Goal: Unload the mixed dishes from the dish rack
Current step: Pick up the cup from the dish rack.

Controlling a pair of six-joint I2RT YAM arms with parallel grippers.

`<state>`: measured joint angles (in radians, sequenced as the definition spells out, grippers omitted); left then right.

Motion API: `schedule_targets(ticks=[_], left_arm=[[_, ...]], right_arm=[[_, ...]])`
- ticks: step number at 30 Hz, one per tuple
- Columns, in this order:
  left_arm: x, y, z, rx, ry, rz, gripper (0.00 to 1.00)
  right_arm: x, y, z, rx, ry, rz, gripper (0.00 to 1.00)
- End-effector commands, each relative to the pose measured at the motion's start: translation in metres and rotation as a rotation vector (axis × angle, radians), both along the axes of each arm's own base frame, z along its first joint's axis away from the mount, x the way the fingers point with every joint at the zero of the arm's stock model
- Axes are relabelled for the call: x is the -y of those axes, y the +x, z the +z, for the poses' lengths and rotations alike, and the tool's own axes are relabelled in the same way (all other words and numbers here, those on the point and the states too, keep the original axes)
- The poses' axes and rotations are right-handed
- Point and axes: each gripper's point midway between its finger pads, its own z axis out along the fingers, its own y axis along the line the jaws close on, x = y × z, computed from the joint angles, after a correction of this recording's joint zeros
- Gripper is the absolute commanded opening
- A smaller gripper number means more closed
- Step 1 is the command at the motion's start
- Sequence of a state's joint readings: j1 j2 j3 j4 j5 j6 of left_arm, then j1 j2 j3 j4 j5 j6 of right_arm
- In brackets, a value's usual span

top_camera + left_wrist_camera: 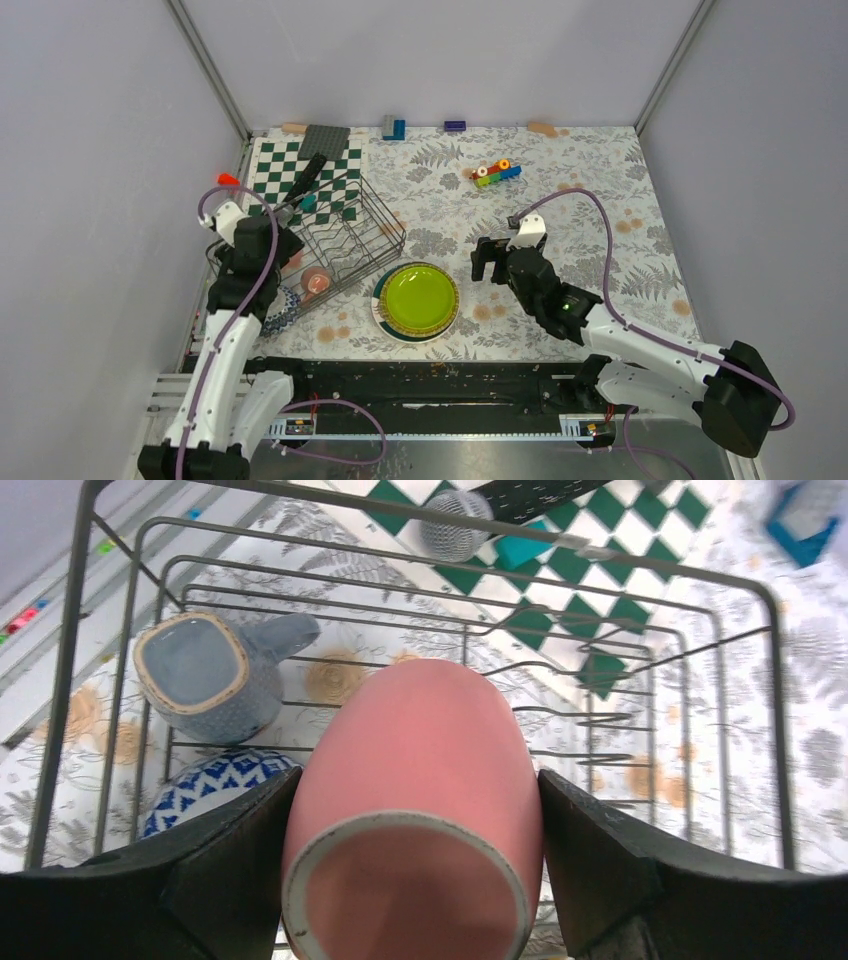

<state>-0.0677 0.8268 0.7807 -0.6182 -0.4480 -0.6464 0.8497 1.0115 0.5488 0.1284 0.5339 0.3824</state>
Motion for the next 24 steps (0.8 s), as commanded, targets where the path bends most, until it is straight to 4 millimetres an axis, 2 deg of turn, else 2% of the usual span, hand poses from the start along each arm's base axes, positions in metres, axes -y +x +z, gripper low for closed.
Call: schedule_targets(ticks=[1,6,14,17,24], left_arm=[[0.021,0.020,0.059,0.320,-0.088,-0.091,0.00],[0.057,0.020,0.098,0.502,-0.202,-0.270,0.00],[0.126,0.018,0.153,0.716,-0.441,-0.610,0.00],[0.150,0.012,0.164,0.772,-0.554,-0.743,0.00],[0.190,-0.006,0.179,0.810,-0.768,-0.960,0.00]], right_arm=[[-0.012,-0.002,0.021,0.054,0.105,0.059,1.00],[-0.023,-0.011,0.034,0.085,0.179,0.136,1.00],[-0.052,-0.031,0.060,0.160,0.326,0.333,1.00],[-0.065,-0.039,0.068,0.178,0.388,0.408,1.00],[-0.102,-0.059,0.092,0.245,0.459,0.650,1.00]])
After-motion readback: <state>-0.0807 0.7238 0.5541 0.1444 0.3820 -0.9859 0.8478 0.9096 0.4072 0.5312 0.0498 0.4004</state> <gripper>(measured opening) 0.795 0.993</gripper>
